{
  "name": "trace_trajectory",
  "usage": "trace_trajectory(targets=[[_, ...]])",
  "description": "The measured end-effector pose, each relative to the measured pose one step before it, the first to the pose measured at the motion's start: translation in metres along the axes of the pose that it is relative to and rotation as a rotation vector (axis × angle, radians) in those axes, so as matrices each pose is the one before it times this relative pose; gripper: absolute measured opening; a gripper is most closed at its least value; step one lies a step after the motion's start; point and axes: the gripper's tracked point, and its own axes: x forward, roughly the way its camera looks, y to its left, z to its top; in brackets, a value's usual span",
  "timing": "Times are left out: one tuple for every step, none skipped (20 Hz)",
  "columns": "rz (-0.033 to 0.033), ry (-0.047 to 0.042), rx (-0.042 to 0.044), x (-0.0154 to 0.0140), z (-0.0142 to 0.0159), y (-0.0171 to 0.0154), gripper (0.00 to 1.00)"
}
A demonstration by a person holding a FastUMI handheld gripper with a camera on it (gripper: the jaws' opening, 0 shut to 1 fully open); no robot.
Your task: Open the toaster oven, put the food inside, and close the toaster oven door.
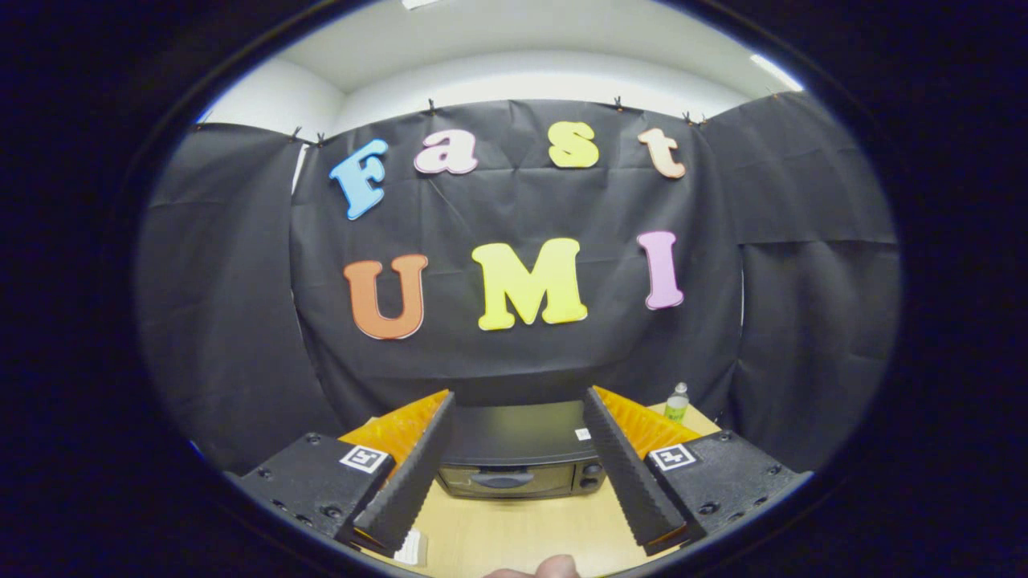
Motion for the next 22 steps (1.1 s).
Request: trace_trajectory(targets=[[0.00096,0.00391,-0.00258,-0.00944,0.00001,0.00063,1.0],[0.00268,0.0071,0.00337,-0.00696,-0.0019,0.0023,1.0],[0.00326,0.00918,0.00879,-0.00651,-0.00227,0.00157,1.0],[0.00099,0.01236,0.00951,-0.00374,-0.00349,0.00136,1.0],[-0.00017,0.00823,0.00446,-0.00445,-0.00197,0.0004,1.0],[-0.00478,0.00607,-0.00168,-0.00243,-0.00078,-0.00165,1.0],[-0.00399,-0.00164,-0.00313,-0.00206,0.00106,-0.00213,1.0],[-0.00834,-0.001,-0.00016,-0.00155,0.00084,-0.00227,1.0],[-0.00855,-0.00387,0.0008,-0.0021,0.0013,-0.00176,1.0],[-0.00821,-0.00159,-0.00281,-0.001,0.00063,-0.00129,1.0],[-0.0035,0.00093,-0.00116,-0.0015,-0.00034,-0.00048,1.0],[-0.0022,0.00333,0.0006,-0.00162,-0.00095,0.00082,1.0],[-0.00419,0.00441,0.0036,-0.00108,-0.00158,-0.00064,1.0],[-0.00223,0.00122,0.00345,-0.00045,-0.00114,0.00125,1.0],[0.00158,0.00736,0.00199,-0.00111,-0.00239,0.00086,1.0],[0.00073,0.00448,0.00358,-0.00058,-0.00176,0.00055,1.0],[-0.00233,0.00041,0.00444,-0.0013,-0.00034,-0.00041,1.0],[-0.00476,-0.00173,0.00135,-0.00021,0.00008,-0.00157,1.0],[-0.00548,0.00051,-0.00004,-0.00059,-0.00001,-0.00177,1.0],[-0.00513,0.00368,0.00219,-0.00014,-0.00099,-0.00103,1.0],[-0.00187,0.0033,0.00471,-0.00046,-0.00159,-0.00015,1.0],[-0.00227,-0.00003,0.00417,-0.00055,0.00043,0.00024,1.0]])
